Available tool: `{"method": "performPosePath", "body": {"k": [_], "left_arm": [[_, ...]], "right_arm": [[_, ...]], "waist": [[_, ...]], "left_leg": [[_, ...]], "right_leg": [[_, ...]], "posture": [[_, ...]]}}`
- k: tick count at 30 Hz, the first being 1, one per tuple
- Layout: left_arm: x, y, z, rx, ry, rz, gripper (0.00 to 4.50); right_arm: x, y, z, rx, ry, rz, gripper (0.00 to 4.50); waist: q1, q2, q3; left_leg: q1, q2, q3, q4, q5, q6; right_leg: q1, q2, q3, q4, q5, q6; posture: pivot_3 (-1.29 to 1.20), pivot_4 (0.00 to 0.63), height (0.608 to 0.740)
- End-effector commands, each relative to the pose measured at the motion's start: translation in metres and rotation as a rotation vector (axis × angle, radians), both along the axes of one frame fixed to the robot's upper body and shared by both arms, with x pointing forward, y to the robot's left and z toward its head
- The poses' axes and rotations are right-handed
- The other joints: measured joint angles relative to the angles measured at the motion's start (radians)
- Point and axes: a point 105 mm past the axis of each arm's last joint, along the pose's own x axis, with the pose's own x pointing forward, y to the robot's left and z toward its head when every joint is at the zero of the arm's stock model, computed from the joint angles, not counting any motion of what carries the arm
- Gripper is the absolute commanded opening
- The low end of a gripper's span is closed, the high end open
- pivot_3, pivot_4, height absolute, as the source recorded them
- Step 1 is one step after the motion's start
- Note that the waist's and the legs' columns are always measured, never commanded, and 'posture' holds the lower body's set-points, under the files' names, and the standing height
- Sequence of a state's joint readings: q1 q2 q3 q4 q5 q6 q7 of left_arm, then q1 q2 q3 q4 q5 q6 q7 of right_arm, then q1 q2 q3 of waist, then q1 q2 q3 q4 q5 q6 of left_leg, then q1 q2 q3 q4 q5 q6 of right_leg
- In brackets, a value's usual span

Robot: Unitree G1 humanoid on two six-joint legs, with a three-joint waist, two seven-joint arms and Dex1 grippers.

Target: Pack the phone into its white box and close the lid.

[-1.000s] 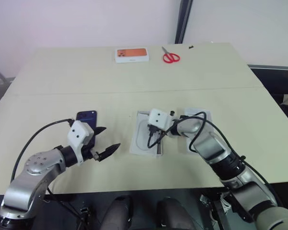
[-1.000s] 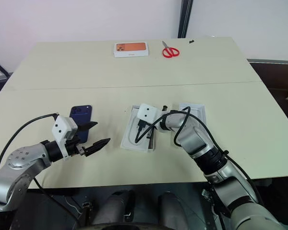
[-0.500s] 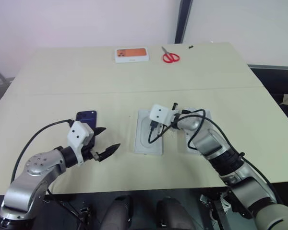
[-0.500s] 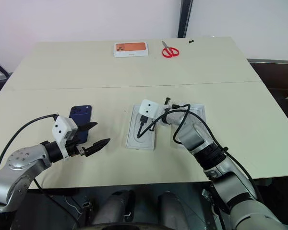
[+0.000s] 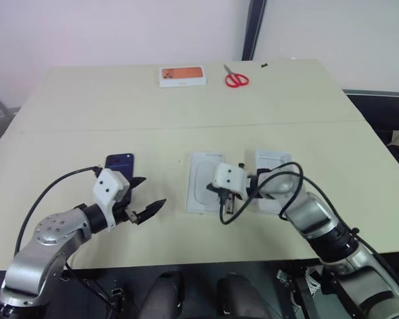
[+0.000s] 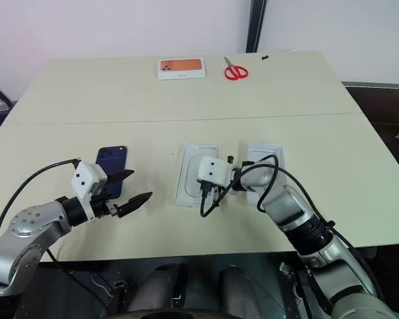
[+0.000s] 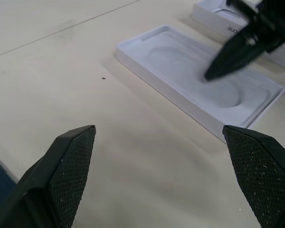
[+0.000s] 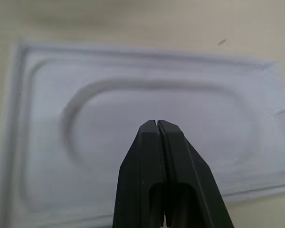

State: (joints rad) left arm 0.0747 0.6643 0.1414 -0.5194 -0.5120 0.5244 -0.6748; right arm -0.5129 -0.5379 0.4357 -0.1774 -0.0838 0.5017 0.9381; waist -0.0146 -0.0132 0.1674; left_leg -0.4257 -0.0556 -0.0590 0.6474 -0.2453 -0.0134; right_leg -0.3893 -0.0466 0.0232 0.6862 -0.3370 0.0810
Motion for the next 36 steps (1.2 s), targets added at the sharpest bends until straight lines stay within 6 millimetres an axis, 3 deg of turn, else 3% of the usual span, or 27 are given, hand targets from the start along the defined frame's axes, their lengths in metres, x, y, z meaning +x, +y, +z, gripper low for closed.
{"method": "performPosePath", "body": {"k": [1, 8, 13, 18, 21, 24, 28, 31, 36], "left_arm": [[-0.002, 0.001, 0.011, 0.000, -0.037, -0.001, 4.50], [-0.003, 0.004, 0.011, 0.005, -0.032, 0.009, 4.50], [-0.003, 0.006, 0.011, 0.008, -0.030, 0.019, 4.50], [0.000, 0.015, 0.014, 0.000, -0.041, 0.075, 4.50], [0.009, 0.038, 0.023, -0.050, -0.043, 0.209, 4.50], [0.015, 0.064, 0.027, -0.109, -0.016, 0.355, 4.50], [0.017, 0.099, 0.029, -0.177, 0.034, 0.535, 4.50], [0.017, 0.112, 0.026, -0.224, 0.083, 0.620, 4.50], [0.021, 0.128, 0.012, -0.206, 0.223, 0.731, 4.50]], "right_arm": [[-0.008, 0.002, 0.006, -0.026, -0.013, 0.050, 0.05], [-0.023, -0.010, 0.003, -0.102, 0.004, 0.151, 0.05], [-0.020, -0.015, 0.010, -0.120, -0.027, 0.172, 0.05], [-0.001, 0.005, 0.041, 0.054, -0.087, 0.110, 0.05], [0.010, 0.022, 0.053, 0.171, -0.058, 0.049, 0.05], [0.021, 0.040, 0.054, 0.224, -0.001, -0.011, 0.89], [0.025, 0.071, 0.054, 0.241, -0.010, 0.012, 2.96], [0.032, 0.089, 0.055, 0.252, -0.045, 0.002, 4.42], [0.038, 0.108, 0.051, 0.245, -0.081, 0.002, 4.47]], "waist": [[0.000, 0.000, 0.000], [0.006, 0.000, 0.000], [0.004, 0.000, 0.000], [-0.001, 0.000, 0.000], [-0.001, 0.000, 0.000], [-0.001, 0.000, 0.000], [0.001, 0.000, 0.000], [-0.001, 0.000, 0.000], [-0.001, -0.001, -0.001]], "left_leg": [[0.000, 0.000, 0.000, 0.000, 0.000, 0.000], [0.000, 0.000, 0.000, 0.001, 0.000, 0.000], [0.000, 0.000, 0.000, 0.001, 0.000, 0.000], [0.000, 0.000, 0.000, 0.001, 0.000, 0.000], [0.000, 0.000, 0.000, 0.000, 0.000, 0.000], [0.000, 0.000, 0.000, 0.000, 0.000, 0.000], [0.000, 0.000, 0.000, 0.001, 0.000, 0.000], [0.000, 0.000, 0.000, 0.001, 0.001, -0.001], [0.000, 0.000, 0.000, 0.001, 0.002, -0.003]], "right_leg": [[0.000, 0.000, 0.000, 0.000, 0.000, 0.000], [0.002, 0.000, -0.001, -0.001, 0.000, 0.000], [0.001, 0.000, 0.000, -0.001, 0.000, 0.000], [0.001, 0.000, 0.000, -0.001, 0.000, 0.000], [0.000, 0.000, 0.000, 0.000, 0.000, 0.000], [0.000, 0.000, 0.000, 0.000, 0.000, 0.000], [0.000, 0.000, -0.001, 0.000, 0.000, 0.000], [-0.001, 0.000, -0.001, 0.001, 0.000, 0.000], [-0.004, 0.000, -0.001, 0.002, 0.000, 0.000]], "posture": [[0.00, 0.150, 0.740], [0.00, 0.150, 0.740], [0.00, 0.150, 0.740], [0.00, 0.150, 0.740], [0.00, 0.150, 0.740], [0.00, 0.150, 0.740], [0.00, 0.150, 0.740], [0.00, 0.150, 0.740], [0.00, 0.150, 0.740]]}}
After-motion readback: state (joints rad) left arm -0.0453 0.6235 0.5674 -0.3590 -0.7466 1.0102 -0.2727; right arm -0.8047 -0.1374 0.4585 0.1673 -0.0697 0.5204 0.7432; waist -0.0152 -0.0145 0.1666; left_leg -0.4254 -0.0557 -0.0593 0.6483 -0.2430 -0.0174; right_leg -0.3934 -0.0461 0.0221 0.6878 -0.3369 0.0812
